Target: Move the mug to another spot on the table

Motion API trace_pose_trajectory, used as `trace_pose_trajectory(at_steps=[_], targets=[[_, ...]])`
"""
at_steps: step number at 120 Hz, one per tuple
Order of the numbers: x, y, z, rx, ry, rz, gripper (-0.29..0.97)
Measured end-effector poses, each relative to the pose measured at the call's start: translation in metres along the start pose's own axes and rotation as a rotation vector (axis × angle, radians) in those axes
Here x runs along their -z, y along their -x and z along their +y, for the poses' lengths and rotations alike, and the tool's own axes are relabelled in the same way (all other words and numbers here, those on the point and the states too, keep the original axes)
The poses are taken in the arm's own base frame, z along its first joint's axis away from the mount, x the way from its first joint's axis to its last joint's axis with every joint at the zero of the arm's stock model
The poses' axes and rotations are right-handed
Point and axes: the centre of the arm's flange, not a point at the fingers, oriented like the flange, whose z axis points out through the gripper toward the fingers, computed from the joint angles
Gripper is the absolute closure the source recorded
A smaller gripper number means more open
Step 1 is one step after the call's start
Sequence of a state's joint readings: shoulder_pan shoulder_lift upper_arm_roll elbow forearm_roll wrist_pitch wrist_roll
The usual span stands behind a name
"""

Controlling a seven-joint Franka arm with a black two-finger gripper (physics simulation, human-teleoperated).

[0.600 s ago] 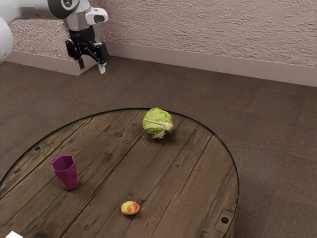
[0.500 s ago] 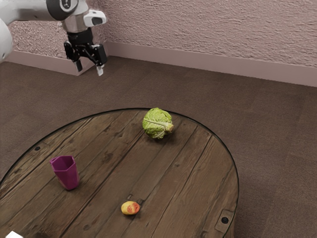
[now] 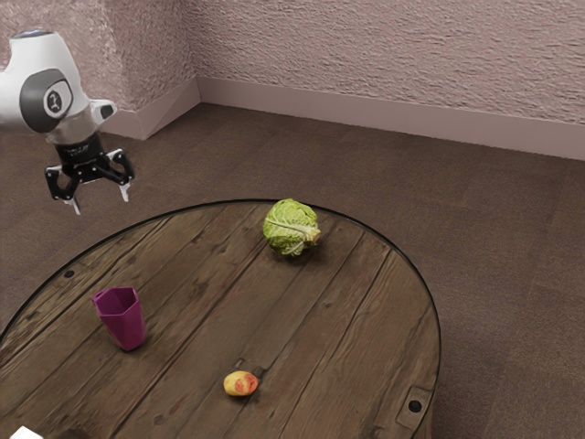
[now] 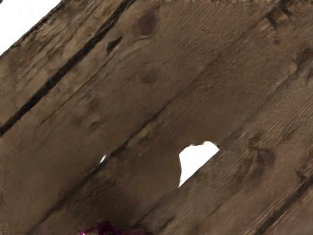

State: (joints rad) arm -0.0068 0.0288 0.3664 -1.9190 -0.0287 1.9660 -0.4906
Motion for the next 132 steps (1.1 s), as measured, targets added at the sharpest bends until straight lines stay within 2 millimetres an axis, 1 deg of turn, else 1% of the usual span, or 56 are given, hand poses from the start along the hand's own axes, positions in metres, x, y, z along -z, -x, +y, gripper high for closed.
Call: trace_pose_trajectory(at_steps=[9, 17, 34, 41, 48, 54, 58, 61, 63, 66, 70, 73, 76, 80, 85, 99, 117, 132], targets=[[-0.016, 0.001, -0.022, 0.134, 0.009, -0.023, 0.02], [-0.039, 0.005, -0.043, 0.257, 0.018, -0.061, 0.02], [-0.077, 0.006, -0.083, 0.501, 0.037, -0.113, 0.02], [-0.092, 0.006, -0.097, 0.595, 0.045, -0.129, 0.02], [-0.106, 0.001, -0.111, 0.68, 0.047, -0.131, 0.02], [-0.114, -0.004, -0.117, 0.737, 0.049, -0.123, 0.02], [-0.12, -0.004, -0.112, 0.754, 0.047, -0.116, 0.02], [-0.124, -0.002, -0.1, 0.748, 0.046, -0.11, 0.02], [-0.126, 0.001, -0.088, 0.736, 0.046, -0.107, 0.02], [-0.13, 0.009, -0.065, 0.705, 0.044, -0.101, 0.02], [-0.134, 0.024, -0.03, 0.655, 0.043, -0.095, 0.02], [-0.135, 0.035, -0.008, 0.622, 0.043, -0.09, 0.02], [-0.137, 0.043, 0.008, 0.601, 0.044, -0.086, 0.02], [-0.137, 0.049, 0.018, 0.594, 0.048, -0.08, 0.02], [-0.137, 0.048, 0.019, 0.612, 0.054, -0.072, 0.02], [-0.137, 0.036, 0.002, 0.686, 0.058, -0.053, 0.02], [-0.136, 0.034, -0.006, 0.695, 0.032, -0.025, 0.02], [-0.136, 0.027, -0.025, 0.714, -0.003, -0.021, 0.02]])
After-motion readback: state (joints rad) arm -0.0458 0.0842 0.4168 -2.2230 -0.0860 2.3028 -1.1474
